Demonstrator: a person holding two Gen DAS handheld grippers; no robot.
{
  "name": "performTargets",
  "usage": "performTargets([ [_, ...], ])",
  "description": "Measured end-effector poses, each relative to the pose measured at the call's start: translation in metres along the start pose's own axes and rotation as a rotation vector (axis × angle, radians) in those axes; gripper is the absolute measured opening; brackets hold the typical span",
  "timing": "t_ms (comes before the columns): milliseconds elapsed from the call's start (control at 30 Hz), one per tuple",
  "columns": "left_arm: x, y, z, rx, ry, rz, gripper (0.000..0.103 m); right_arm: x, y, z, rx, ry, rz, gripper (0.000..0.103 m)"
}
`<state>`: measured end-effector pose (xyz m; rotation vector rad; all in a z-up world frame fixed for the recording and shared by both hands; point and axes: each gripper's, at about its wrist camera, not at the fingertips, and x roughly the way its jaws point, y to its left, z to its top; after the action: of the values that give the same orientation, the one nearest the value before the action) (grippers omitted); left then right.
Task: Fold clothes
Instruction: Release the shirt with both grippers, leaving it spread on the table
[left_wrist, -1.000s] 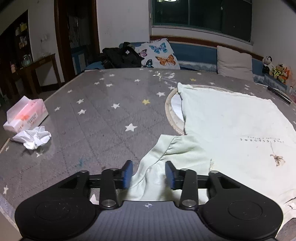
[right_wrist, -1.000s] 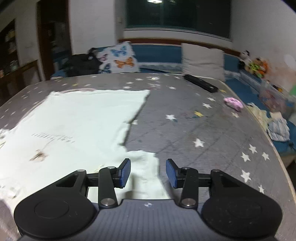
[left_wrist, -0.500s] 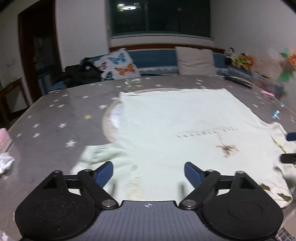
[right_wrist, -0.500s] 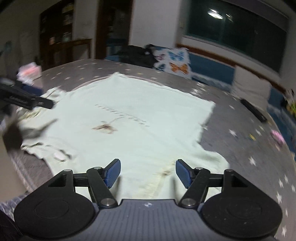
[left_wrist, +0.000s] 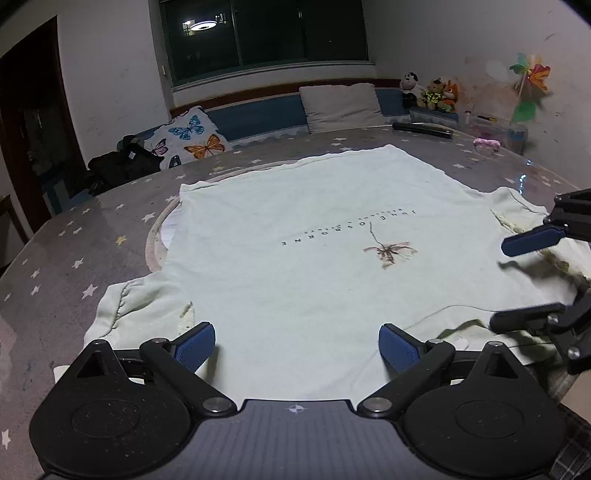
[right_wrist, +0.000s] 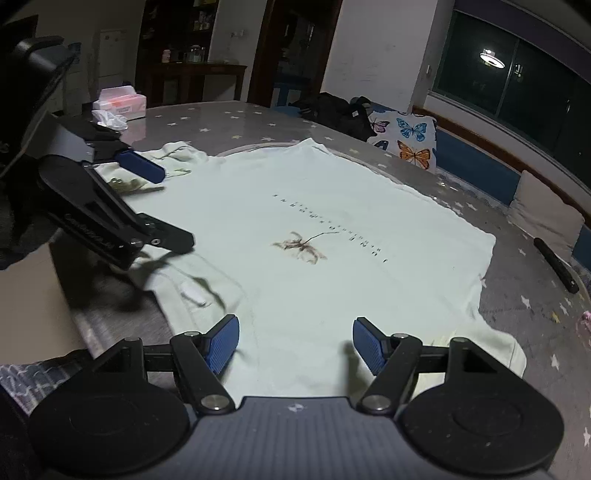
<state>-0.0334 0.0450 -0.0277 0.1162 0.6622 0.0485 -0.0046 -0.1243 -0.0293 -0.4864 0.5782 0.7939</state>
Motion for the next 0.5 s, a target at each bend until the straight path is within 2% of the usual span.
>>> performTargets([
  [200,-0.003,-0.01,0.008,-0.002,-0.047,-0.027,0.1,-0.012,0.002,-0.007,0.017,0.003,-0.021,0.07],
  [333,-0.004,-0.019,0.015,0.001,-0.069,-0.047,0.101,-0.029,-0.002,-0.012,0.055,-0.013,-0.005,0.07],
  [500,0.001,-0.032,0.023,0.01,-0.074,-0.07,0.102,-0.051,-0.027,-0.023,0.16,-0.043,-0.067,0.07],
])
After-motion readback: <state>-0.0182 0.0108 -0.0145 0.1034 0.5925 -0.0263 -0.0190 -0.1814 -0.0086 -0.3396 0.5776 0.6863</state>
